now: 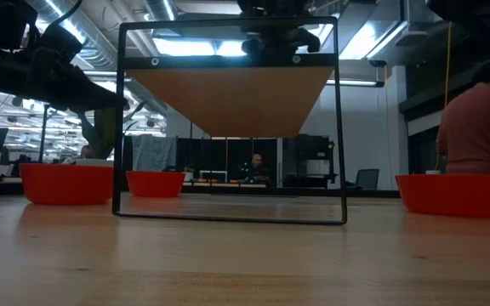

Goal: Pick & Place Mini bowls
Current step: Stack the right white patterned bowl on top of the white patterned bowl on the shelf

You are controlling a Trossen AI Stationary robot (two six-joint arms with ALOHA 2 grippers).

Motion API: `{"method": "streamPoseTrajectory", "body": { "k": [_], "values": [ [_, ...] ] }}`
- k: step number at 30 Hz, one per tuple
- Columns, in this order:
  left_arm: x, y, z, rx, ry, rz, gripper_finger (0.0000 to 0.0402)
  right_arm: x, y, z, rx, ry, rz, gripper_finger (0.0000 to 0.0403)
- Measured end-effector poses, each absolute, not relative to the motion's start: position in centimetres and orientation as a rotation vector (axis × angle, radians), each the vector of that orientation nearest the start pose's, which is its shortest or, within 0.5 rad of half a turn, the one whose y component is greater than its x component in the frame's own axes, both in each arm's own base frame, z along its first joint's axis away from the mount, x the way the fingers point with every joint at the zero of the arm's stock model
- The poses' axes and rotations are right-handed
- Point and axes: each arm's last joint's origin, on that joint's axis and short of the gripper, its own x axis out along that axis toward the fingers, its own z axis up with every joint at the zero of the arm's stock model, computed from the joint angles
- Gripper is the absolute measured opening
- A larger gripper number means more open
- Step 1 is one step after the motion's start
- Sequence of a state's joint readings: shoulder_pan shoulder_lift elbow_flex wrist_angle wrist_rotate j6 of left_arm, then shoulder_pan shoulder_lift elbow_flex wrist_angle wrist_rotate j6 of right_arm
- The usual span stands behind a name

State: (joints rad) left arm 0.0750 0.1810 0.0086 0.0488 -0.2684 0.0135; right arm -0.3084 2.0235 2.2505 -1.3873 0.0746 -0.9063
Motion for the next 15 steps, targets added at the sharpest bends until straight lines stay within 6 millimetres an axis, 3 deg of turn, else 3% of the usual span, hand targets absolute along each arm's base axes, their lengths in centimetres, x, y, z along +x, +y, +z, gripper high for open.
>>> {"method": "streamPoseTrajectory", "body": {
  "k": [15],
  "values": [
    [10.6, 1.56, 15.63, 0.025, 0.126, 0.342, 0.0004, 38.18, -12.33, 36.66, -0.637, 1.183, 0.206, 0.0014]
  ]
}}
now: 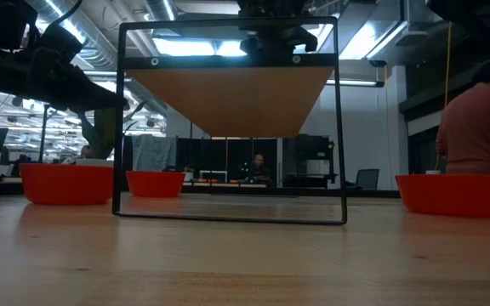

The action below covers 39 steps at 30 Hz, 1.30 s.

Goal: Pick & Place Mini bowls
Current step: Stack the right white patterned bowl on top of the white patterned bowl on the shelf

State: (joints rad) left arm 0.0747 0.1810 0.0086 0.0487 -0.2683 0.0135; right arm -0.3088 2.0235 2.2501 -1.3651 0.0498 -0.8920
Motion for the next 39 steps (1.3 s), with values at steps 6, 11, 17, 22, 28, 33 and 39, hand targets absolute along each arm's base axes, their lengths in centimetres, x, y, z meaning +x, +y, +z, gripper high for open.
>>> {"method": "streamPoseTrajectory", "body": {
  "k": [6, 11, 17, 22, 28, 33, 39],
  "values": [
    [10.61, 1.57, 15.63, 0.025, 0.126, 0.342, 0.0004, 38.18, -12.33, 36.66, -0.635, 1.184, 0.203, 0.0014],
    [10.6, 1.56, 15.63, 0.025, 0.126, 0.342, 0.0004, 38.38, -12.43, 36.3, -0.637, 1.198, 0.202, 0.0014],
    [10.6, 1.57, 15.63, 0.025, 0.126, 0.342, 0.0004, 38.49, -12.49, 36.15, -0.643, 1.205, 0.199, 0.0014],
    [10.6, 1.56, 15.63, 0.025, 0.126, 0.342, 0.0004, 38.41, -12.46, 36.12, -0.633, 1.213, 0.199, 0.0014],
    [10.6, 1.56, 15.63, 0.025, 0.126, 0.342, 0.0004, 38.41, -12.46, 36.11, -0.618, 1.215, 0.188, 0.0022],
    [10.6, 1.57, 15.63, 0.025, 0.126, 0.342, 0.0004, 38.4, -12.46, 36.11, -0.615, 1.216, 0.187, 0.0023],
    [10.6, 1.56, 15.63, 0.025, 0.126, 0.342, 0.0004, 38.4, -12.46, 36.1, -0.615, 1.215, 0.187, 0.0024]
  ]
}}
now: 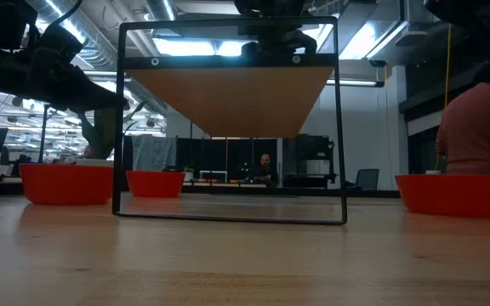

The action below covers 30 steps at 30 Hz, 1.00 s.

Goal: Pick & Place Mini bowls
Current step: Stack the right white patterned bowl on top of the white patterned bowl on the shelf

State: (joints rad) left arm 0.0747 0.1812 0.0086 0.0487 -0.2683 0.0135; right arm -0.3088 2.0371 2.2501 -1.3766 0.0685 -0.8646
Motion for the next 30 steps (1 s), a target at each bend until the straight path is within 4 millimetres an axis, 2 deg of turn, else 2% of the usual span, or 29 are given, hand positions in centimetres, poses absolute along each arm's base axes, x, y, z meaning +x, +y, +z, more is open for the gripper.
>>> {"method": "streamPoseTrajectory", "body": {
  "k": [5, 24, 30],
  "values": [
    [10.6, 1.57, 15.63, 0.025, 0.126, 0.342, 0.0004, 38.43, -12.53, 36.12, -0.627, 1.222, 0.17, 0.0036],
    [10.6, 1.56, 15.63, 0.025, 0.126, 0.342, 0.0004, 38.45, -12.56, 36.12, -0.632, 1.225, 0.162, 0.0042],
    [10.6, 1.56, 15.63, 0.025, 0.126, 0.342, 0.0004, 38.47, -12.58, 36.13, -0.635, 1.225, 0.156, 0.0063]
  ]
}}
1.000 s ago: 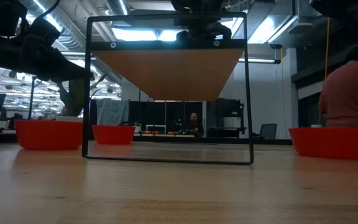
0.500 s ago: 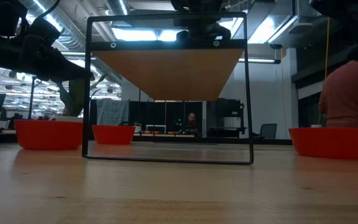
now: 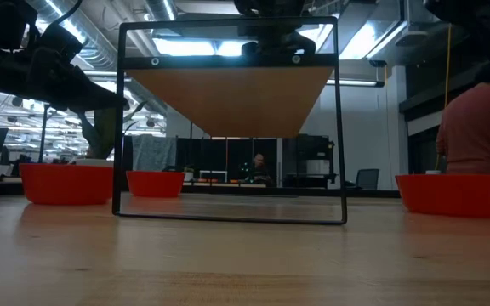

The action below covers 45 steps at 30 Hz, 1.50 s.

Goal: Pick & Place Mini bowls
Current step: Stack the right white patterned bowl on top of the white patterned bowl on the shelf

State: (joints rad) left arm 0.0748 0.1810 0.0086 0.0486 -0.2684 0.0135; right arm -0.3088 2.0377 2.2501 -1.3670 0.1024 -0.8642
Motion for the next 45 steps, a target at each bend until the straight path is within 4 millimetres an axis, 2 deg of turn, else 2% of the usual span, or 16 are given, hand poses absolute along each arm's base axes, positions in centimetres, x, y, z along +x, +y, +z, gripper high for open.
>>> {"method": "streamPoseTrajectory", "body": {
  "k": [31, 45],
  "values": [
    [10.6, 1.56, 15.63, 0.025, 0.126, 0.342, 0.0004, 38.58, -12.56, 36.2, -0.654, 1.244, 0.091, 0.0169],
    [10.6, 1.57, 15.63, 0.025, 0.126, 0.342, 0.0004, 38.52, -12.36, 36.52, -0.682, 1.271, 0.033, 0.0177]
  ]
}}
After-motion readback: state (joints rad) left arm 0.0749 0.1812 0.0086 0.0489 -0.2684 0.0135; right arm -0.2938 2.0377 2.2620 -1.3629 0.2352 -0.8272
